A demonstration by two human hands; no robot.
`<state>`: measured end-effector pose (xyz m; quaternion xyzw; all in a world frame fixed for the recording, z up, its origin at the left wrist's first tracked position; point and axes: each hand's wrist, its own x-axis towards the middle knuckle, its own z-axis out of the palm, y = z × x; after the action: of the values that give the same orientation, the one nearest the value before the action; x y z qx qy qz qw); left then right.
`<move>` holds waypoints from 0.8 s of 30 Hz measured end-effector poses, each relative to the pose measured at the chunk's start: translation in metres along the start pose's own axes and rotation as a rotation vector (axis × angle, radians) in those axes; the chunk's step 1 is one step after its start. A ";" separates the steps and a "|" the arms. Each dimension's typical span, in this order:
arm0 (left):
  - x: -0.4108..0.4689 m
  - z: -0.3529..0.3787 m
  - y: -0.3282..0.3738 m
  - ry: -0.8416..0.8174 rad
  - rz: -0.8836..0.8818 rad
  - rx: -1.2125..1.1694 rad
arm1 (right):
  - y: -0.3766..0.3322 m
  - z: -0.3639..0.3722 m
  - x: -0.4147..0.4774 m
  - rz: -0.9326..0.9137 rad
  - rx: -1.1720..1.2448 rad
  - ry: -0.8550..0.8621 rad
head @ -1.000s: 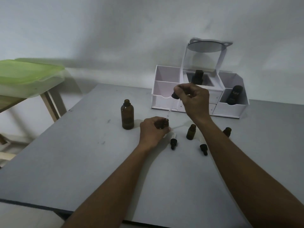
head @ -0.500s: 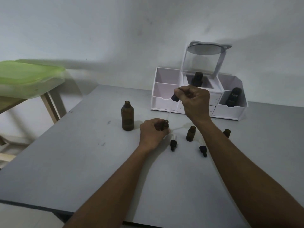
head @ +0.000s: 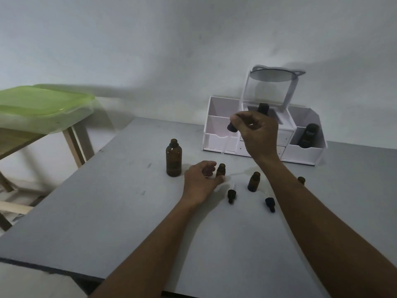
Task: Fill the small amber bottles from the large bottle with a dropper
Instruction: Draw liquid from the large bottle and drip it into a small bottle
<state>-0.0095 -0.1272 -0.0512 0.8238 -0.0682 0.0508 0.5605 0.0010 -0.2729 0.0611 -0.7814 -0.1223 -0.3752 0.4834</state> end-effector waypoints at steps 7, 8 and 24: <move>-0.020 -0.069 -0.018 0.154 -0.073 -0.036 | -0.035 0.035 0.015 0.026 0.229 0.010; -0.022 -0.080 -0.023 0.214 -0.069 -0.023 | -0.039 0.041 0.016 0.032 0.250 0.007; 0.005 -0.095 -0.031 0.229 0.011 -0.093 | -0.041 0.093 0.015 -0.005 0.164 -0.094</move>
<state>-0.0002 -0.0278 -0.0441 0.7854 -0.0105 0.1444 0.6018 0.0318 -0.1758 0.0753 -0.7557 -0.1771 -0.3279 0.5386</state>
